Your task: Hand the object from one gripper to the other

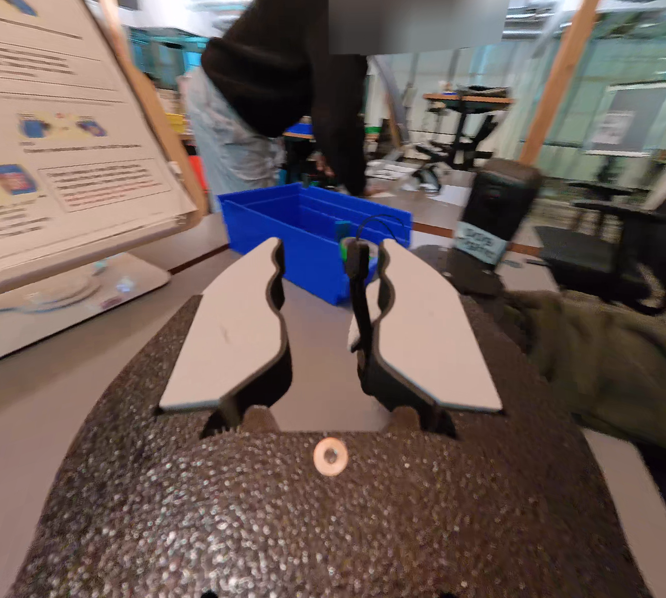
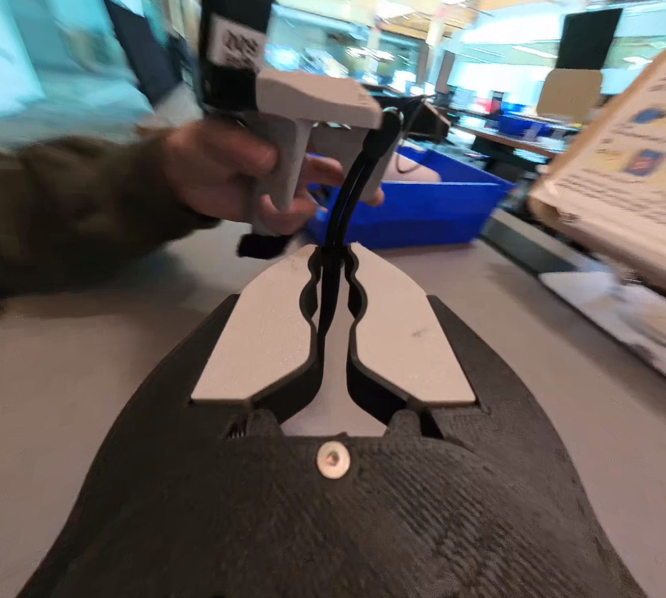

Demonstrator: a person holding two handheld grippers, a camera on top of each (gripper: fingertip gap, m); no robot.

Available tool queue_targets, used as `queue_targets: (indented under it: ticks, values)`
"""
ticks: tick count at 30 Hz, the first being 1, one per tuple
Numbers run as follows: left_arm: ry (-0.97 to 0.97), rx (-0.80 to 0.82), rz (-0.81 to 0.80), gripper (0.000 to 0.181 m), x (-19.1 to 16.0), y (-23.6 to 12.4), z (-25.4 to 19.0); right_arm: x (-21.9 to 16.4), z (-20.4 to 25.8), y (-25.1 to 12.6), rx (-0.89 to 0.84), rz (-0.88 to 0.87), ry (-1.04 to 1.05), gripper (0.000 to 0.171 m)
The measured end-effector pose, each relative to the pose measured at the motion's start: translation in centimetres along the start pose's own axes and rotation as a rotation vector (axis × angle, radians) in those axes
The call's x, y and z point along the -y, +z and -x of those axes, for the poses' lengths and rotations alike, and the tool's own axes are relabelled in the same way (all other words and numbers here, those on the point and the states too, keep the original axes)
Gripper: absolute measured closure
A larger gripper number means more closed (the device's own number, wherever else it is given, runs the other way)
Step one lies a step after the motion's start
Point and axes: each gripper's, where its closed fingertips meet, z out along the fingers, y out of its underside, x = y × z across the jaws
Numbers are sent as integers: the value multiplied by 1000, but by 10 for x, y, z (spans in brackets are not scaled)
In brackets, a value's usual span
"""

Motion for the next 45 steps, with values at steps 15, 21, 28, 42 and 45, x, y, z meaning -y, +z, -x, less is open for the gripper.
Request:
queue_targets:
  ticks: [15,21,28,42,45]
  values:
    - [531,-314,161,132,-32,-12,-55,41,-5,-25,356,-391,733,159]
    - [441,-21,307,136,-56,17,-23,34,-46,-37,113,-502,784,159]
    - [287,17,438,155,-87,27,-27,35,-44,-35,50,-483,680,159]
    - [-247,-163,281,177,-67,23,-35,37,-40,-35,52,-478,608,159]
    - [-226,-151,298,178,-70,22,-32,35,-38,-33,39,-456,579,159]
